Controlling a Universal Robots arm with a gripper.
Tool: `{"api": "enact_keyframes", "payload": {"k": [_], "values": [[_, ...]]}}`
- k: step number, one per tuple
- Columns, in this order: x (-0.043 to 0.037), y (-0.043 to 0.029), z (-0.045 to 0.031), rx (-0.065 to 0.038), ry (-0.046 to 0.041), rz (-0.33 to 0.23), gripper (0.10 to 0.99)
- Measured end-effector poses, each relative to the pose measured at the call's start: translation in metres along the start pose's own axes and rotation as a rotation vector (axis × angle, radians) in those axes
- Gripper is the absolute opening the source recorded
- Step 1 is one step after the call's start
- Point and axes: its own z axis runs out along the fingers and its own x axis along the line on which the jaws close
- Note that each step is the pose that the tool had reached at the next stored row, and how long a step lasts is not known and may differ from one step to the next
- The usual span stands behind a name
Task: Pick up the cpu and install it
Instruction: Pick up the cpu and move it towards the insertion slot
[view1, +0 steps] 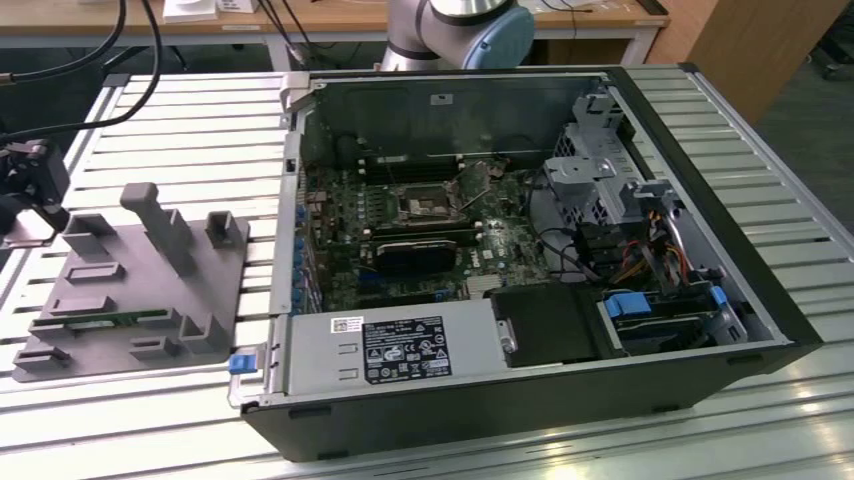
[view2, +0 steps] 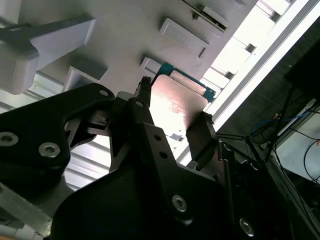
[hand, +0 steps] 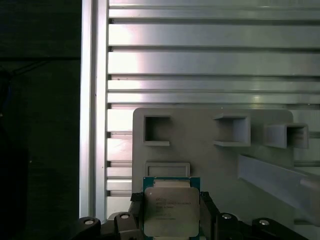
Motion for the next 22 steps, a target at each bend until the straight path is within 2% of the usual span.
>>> {"api": "enact_keyframes", "payload": {"k": [22], "values": [[-0.0001,0.0025,-0.0170,0.000,0.0001,0.000,0.533]]}}
